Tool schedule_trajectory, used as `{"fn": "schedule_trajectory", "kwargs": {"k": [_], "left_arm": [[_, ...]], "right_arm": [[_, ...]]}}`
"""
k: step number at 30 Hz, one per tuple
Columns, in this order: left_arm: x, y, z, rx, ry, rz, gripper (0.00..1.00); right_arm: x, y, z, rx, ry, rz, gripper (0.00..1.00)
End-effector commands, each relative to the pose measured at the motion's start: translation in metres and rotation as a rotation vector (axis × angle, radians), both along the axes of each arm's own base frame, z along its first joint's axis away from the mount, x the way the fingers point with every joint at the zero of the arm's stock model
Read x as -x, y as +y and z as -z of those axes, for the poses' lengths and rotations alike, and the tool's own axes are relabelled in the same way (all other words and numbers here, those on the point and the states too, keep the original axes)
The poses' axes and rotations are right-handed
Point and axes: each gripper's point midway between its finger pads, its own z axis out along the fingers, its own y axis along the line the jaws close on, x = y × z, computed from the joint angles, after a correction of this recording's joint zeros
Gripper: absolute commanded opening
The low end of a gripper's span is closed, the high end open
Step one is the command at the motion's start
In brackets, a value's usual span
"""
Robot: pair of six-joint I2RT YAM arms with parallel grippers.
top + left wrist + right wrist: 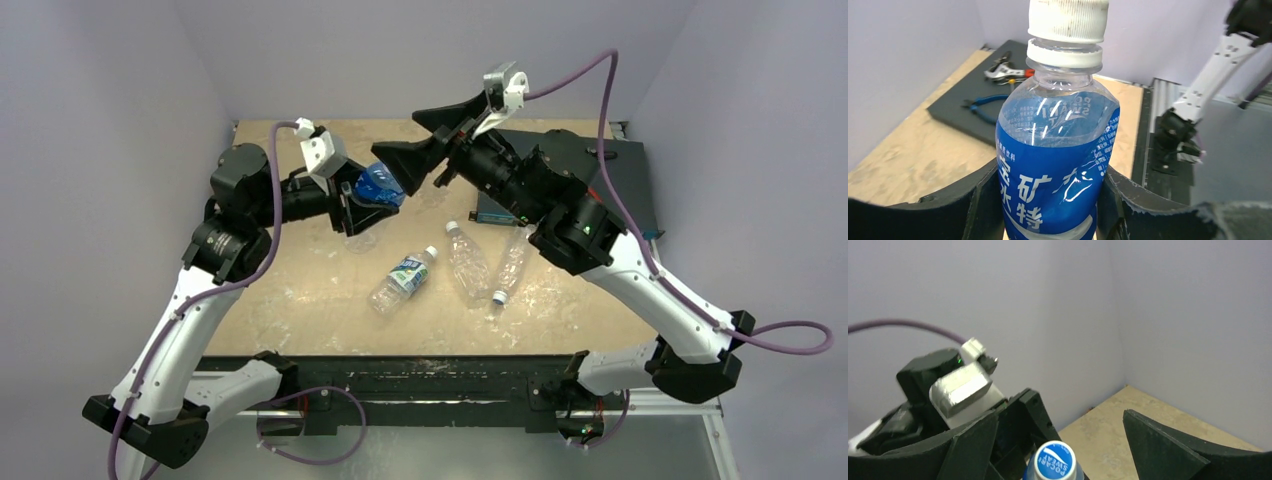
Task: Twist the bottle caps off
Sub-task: Unscrew the bottle cap from the plastic bottle.
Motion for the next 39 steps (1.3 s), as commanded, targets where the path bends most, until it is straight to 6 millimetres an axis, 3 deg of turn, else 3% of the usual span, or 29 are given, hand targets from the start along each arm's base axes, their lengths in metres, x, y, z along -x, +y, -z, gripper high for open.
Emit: {"fn": "schedule_trajectory", "kwargs": {"k": [1, 9, 17, 22, 28, 33, 39], "left_arm": [[-0.029, 0.020, -0.004, -0.034, -0.124, -0.208, 0.15], [-0.043, 0.030, -0.001, -0.048, -0.128, -0.303, 0.15], [-0.043, 0.031, 0.001, -0.058, -0.127, -0.310, 0.15], [-0.045, 0.030, 0.004, -0.061, -0.118, -0.312, 0.15], [-0.045, 0.029, 0.004, -0.062, -0.117, -0.298, 0.15], [-0.021, 0.014, 0.007, -0.063, -0.083, -0.138, 0.15], [0.040, -0.004, 0.003, -0.021, -0.021, 0.206, 0.14]], "right_arm": [[-0.032, -0.012, -0.007, -0.049, 0.109, 0.220, 0.99], [-0.046, 0.006, 0.002, -0.060, 0.171, 0.257, 0.87], [-0.043, 0.009, -0.001, -0.091, 0.176, 0.230, 0.54], [-0.044, 0.013, 0.005, -0.078, 0.188, 0.225, 0.25], [-0.039, 0.022, 0.011, -0.063, 0.196, 0.176, 0.12], [-0.026, 0.019, -0.002, -0.060, 0.113, 0.108, 0.05], [0.024, 0.004, -0.036, -0.108, -0.114, -0.165, 0.05]]}}
